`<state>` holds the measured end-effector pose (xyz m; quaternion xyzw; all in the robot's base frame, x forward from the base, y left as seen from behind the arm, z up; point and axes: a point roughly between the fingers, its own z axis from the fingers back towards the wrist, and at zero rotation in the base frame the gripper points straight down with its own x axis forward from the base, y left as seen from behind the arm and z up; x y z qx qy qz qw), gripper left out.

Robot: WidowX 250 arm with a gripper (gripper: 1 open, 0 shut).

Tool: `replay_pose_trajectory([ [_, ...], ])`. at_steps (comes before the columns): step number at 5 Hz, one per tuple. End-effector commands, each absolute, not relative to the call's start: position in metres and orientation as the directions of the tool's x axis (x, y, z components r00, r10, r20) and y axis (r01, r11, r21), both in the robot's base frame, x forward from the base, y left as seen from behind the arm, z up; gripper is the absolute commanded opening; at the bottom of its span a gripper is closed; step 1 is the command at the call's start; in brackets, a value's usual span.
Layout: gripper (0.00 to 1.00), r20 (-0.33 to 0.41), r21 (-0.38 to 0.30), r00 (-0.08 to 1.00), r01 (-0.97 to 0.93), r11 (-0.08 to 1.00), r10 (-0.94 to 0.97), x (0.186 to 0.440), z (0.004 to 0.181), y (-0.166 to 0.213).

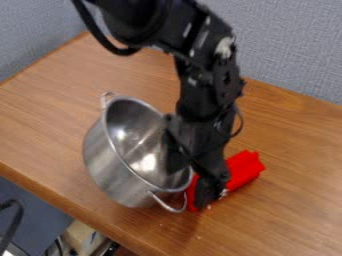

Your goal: Move the red object from the metal pot to the table

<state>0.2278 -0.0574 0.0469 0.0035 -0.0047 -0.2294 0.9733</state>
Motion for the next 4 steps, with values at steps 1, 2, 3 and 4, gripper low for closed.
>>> replay_pose_trajectory([
  [1, 1.0, 0.033, 0.016, 0.889, 0.457, 0.889, -0.457, 0.235, 0.044, -0.054],
  [2, 0.0, 0.021, 0.008, 0.898, 0.439, 0.898, -0.44, 0.237, 0.042, -0.054],
  [3, 0.0, 0.016, 0.01, 0.906, 0.422, 0.907, -0.422, 0.237, 0.047, -0.055],
  [4, 0.0, 0.018, 0.008, 0.912, 0.409, 0.912, -0.409, 0.236, 0.053, -0.056],
])
